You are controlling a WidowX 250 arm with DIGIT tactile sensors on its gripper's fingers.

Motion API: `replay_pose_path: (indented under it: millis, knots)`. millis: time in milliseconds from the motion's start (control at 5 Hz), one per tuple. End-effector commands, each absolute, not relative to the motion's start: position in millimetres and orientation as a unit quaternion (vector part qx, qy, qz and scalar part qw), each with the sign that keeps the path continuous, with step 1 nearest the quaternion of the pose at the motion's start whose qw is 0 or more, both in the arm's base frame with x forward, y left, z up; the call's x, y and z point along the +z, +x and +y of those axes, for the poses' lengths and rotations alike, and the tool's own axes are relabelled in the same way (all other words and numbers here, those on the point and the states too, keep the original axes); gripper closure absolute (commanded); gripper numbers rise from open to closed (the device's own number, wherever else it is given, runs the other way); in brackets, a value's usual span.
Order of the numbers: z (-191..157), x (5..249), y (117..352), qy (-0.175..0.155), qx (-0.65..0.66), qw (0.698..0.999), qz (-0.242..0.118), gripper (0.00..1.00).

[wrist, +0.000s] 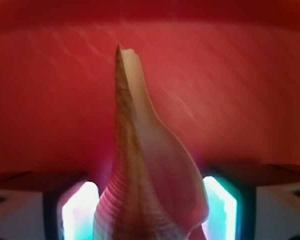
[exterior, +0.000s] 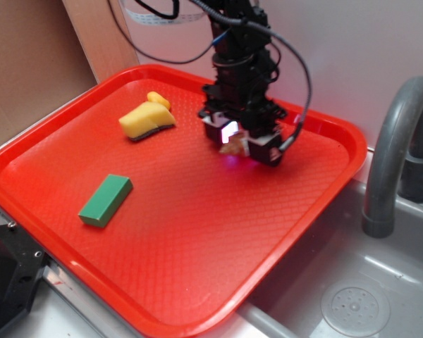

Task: Grab the shell.

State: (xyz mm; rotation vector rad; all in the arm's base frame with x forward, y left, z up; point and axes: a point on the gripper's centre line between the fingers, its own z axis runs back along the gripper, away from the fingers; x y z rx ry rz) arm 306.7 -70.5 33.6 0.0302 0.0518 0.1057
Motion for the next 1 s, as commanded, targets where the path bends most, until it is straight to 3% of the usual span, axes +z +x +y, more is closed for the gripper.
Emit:
replay_pose_path:
  millis: [0,200,400,600,800]
  knots:
    - [-53.2,151.1,272.1,0.016,0.111,0.993,-0.016,1.00]
    - [-37.5,196.7,249.5,0.040,0.157,0.986,-0.041,1.00]
    - [-25.7,226.2,225.5,0.043,0.190,0.979,-0.057,1.00]
    - [-16.7,232.9,215.1,0.041,0.192,0.978,-0.063,1.00]
    - [-16.9,222.7,219.1,0.026,0.195,0.980,-0.040,1.00]
